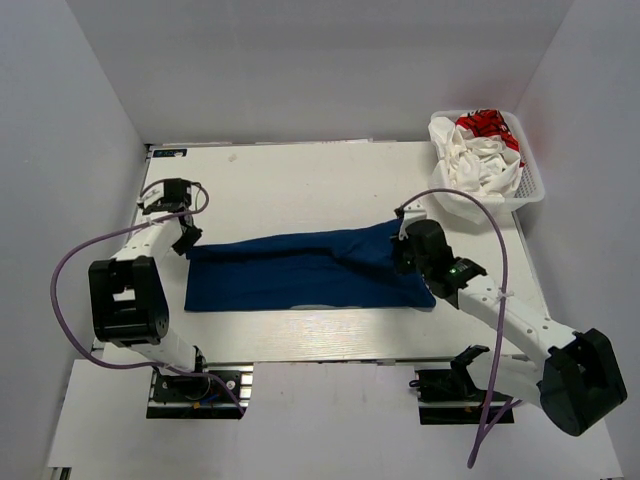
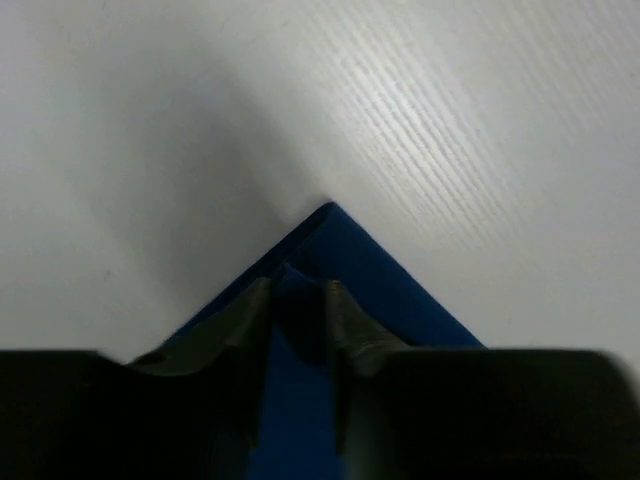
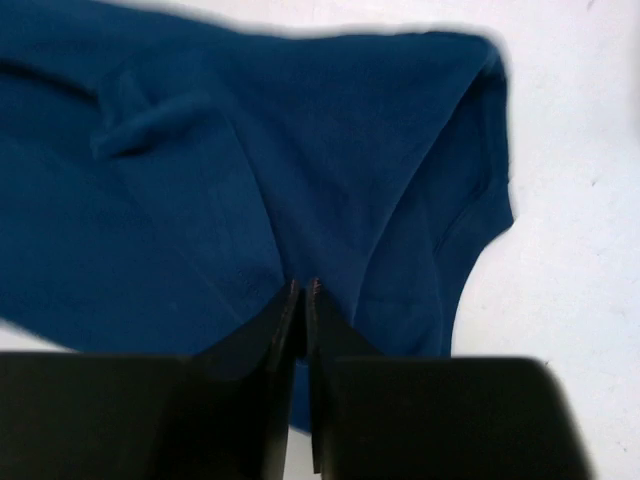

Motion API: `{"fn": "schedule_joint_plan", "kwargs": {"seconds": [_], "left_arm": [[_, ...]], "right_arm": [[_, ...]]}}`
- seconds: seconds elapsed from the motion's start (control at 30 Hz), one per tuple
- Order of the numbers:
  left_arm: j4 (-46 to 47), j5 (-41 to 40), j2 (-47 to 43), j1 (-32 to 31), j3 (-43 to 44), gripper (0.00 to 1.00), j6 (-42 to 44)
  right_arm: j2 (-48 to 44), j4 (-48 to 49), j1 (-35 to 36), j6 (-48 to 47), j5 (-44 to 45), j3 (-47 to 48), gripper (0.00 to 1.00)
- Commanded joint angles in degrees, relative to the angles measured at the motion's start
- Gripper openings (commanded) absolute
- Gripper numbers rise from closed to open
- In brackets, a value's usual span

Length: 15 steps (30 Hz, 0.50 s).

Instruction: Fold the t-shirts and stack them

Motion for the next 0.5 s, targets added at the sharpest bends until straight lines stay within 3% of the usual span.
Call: {"fn": "schedule_joint_plan", "kwargs": {"seconds": [0.0,0.1,0.13,0.27,0.3,0.33,0.43,0.47], "left_arm": [[-2.76,-2.13,-1.03,0.38,-1.92,0.45,-3.86],[-9.67,-5.62,1.52,0.91,-1.93,0.72,-9.72],[-12.24,-7.12,2.65,1.43,0.08,1.00,-11.33],[-19.74,-9.07,2.67,1.44,5.80,1.00,-15.12],[-19.74,-6.11,0.75,1.44,6.50,1.00,-15.12],[-17.21,-4.17,-0.40,1.44,7.03,1.00,-13.38],[-7.57,5.58,-4.70,0.82,6.00,1.00,-6.89],[-4.82,12.13,-5.59,0.13,5.29,1.00,-5.03]], "right_arm": [[-0.52,0.93,0.29,2.45,-4.95,-3.68,0.15],[0.28,-2.30,0.29,5.96,-7.94,-6.76,0.27],[0.11,-3.10,0.38,7.62,-9.42,-8.25,0.29],[-5.59,-10.04,0.29,9.40,-8.56,-8.71,0.54],[-6.48,-10.14,0.29,9.48,-7.51,-8.36,0.80],[-8.49,-9.79,0.29,9.31,-6.89,-6.79,0.90],[-10.27,-4.53,0.12,8.69,-6.27,-5.46,0.90],[-10.09,-1.56,0.20,8.69,-7.23,-4.93,0.90]]}}
